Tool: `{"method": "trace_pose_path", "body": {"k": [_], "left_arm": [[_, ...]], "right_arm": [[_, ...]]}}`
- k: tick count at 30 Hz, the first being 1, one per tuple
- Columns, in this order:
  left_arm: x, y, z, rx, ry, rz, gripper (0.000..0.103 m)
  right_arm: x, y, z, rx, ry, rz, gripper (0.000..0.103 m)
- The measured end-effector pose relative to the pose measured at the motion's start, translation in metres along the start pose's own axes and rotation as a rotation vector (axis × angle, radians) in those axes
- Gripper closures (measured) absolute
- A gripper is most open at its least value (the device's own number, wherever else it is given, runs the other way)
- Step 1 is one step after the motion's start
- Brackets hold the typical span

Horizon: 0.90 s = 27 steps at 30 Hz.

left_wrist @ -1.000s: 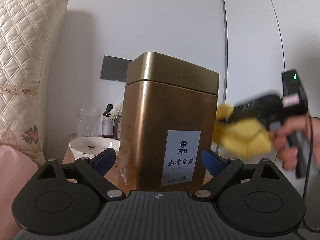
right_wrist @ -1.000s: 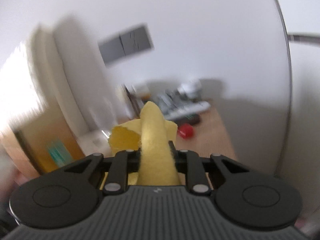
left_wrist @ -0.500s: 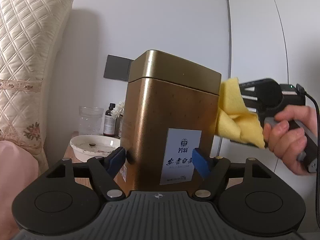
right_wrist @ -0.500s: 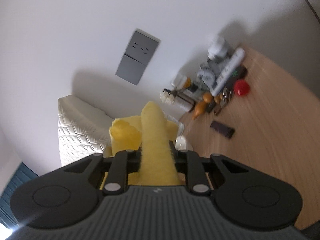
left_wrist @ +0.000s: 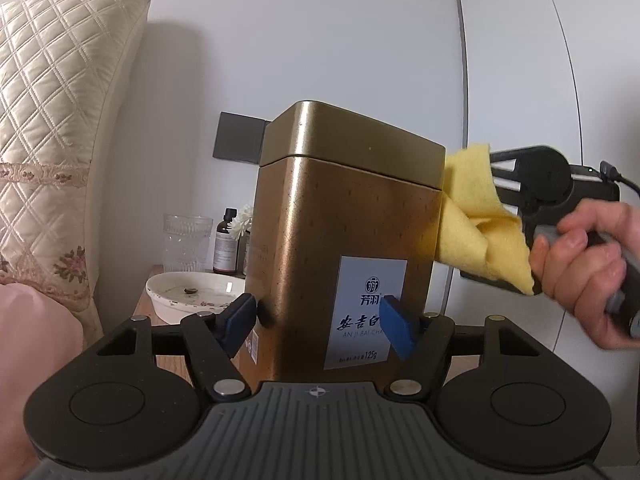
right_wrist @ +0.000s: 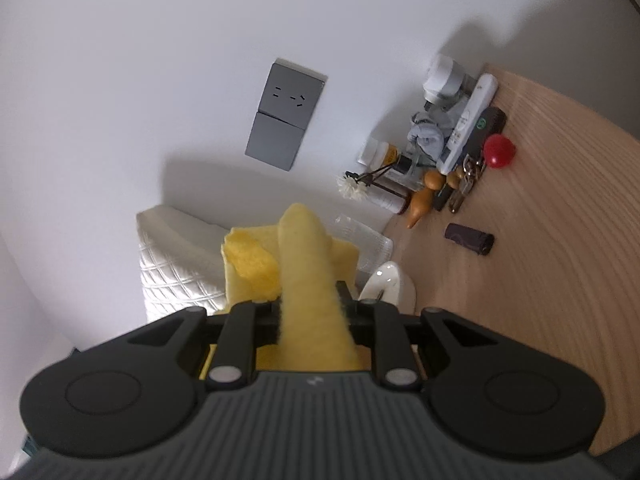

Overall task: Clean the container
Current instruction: 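Wipe the cloth along the gold tin's side with the right gripper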

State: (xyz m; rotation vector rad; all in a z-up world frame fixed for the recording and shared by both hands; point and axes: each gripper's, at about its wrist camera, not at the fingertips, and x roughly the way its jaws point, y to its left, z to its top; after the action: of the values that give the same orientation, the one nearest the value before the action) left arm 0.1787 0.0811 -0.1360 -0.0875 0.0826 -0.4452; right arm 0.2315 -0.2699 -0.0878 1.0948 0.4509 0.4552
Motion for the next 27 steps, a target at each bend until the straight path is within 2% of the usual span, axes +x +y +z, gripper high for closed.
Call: {"method": "trace_pose_path", "body": {"k": [6, 15, 22, 24, 27], "left_arm": [[0.001, 0.000, 0.001, 0.006, 0.007, 0.002, 0.031], [0.003, -0.002, 0.001, 0.018, 0.012, 0.012, 0.031], [0.004, -0.003, 0.001, 0.020, 0.008, 0.020, 0.031], [0.004, -0.003, 0.001, 0.022, 0.009, 0.020, 0.031], [0.004, -0.003, 0.001, 0.026, 0.009, 0.021, 0.030]], "right_arm": [[0.001, -0.024, -0.014, 0.035, 0.025, -0.059, 0.081], [-0.002, 0.003, -0.002, -0.021, -0.001, 0.011, 0.080], [-0.004, -0.020, -0.017, 0.022, 0.015, -0.058, 0.080], [-0.003, -0.015, -0.015, 0.010, 0.014, -0.055, 0.080], [-0.004, -0.001, -0.006, -0.003, -0.004, 0.004, 0.080]]}}
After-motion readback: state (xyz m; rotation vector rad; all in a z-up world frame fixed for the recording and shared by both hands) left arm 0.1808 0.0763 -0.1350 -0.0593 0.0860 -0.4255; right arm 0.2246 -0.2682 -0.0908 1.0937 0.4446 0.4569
